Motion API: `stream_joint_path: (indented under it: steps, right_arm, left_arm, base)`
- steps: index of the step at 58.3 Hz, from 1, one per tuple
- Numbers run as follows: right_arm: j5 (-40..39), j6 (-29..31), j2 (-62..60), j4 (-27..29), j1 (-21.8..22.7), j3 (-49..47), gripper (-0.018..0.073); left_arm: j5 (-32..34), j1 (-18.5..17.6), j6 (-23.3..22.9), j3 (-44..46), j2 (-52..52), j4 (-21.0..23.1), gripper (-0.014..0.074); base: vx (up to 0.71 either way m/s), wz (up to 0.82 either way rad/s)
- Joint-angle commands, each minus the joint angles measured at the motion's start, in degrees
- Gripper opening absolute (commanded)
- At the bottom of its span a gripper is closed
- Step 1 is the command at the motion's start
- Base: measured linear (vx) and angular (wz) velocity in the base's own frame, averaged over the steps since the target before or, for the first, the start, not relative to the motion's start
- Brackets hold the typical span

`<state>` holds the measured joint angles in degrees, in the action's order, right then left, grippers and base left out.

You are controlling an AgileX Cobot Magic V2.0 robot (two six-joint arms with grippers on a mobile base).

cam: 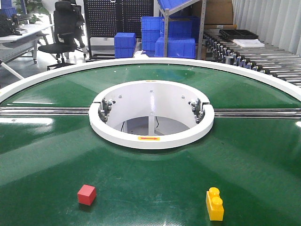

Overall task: Pick red and yellow blocks into blue bin
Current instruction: 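Move the right gripper toward the yellow brick on the green table, then lower the right gripper over the yellow brick and close on it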

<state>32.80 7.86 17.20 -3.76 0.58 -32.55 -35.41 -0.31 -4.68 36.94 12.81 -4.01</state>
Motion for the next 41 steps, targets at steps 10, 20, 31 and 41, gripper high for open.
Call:
stream_joint_path:
  steps: [10, 20, 31, 41]
  right_arm:
    - [2.1, 0.3, 11.0, 3.4, 0.0, -2.8, -0.001]
    - [3.3, 0.1, 15.0, 4.7, 0.0, -2.8, 0.0002]
    - [4.0, 2.5, 18.3, 9.4, -0.1, -2.8, 0.017]
    - [3.7, 6.8, 21.9, 14.2, -0.4, -2.9, 0.0466]
  left_arm:
    - [-11.9, -0.1, 0.0, 2.3, 9.2, 1.8, -0.0006]
    - [-12.1, -0.2, 0.0, 2.3, 10.7, 1.8, 0.002]
    - [-12.1, -3.2, 0.3, 2.3, 10.8, 1.8, 0.0249]
    - [-11.8, -8.2, 1.3, 2.1, 10.8, 1.8, 0.05]
  base:
    - [0.0, 0.0]
    - [0.0, 0.0]
    - [0.0, 0.0]
    - [0.0, 0.0]
